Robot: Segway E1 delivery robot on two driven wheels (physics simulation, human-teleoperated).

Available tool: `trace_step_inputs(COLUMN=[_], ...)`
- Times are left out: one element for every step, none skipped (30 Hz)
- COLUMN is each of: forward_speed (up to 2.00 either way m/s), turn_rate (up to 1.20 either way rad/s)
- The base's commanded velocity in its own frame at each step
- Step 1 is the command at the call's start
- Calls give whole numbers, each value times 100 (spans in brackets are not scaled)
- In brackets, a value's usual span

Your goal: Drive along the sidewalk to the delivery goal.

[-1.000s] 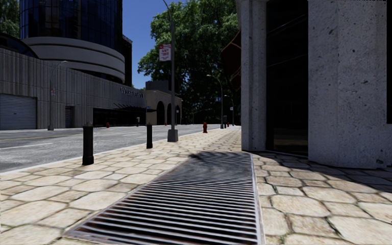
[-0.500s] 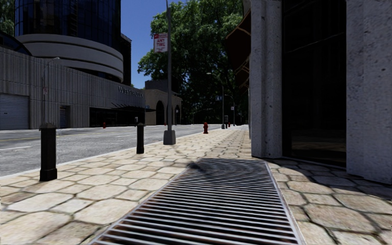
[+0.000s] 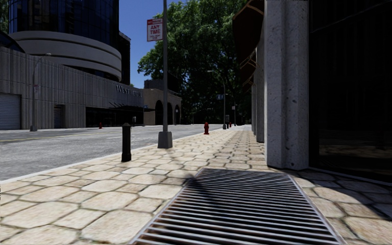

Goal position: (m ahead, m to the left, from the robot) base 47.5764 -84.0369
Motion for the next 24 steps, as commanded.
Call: trace_step_inputs(forward_speed=[200,200,200,200,200,200,200,200,200,200,200,200,200,200,200,200,200,200,200,200,200,200,200,200], turn_rate=[0,0,0,0,0,0,0,0,0,0,0,0,0,0,-3,-11,-15,-16,-16,-23,-31,-37,-38,-38])
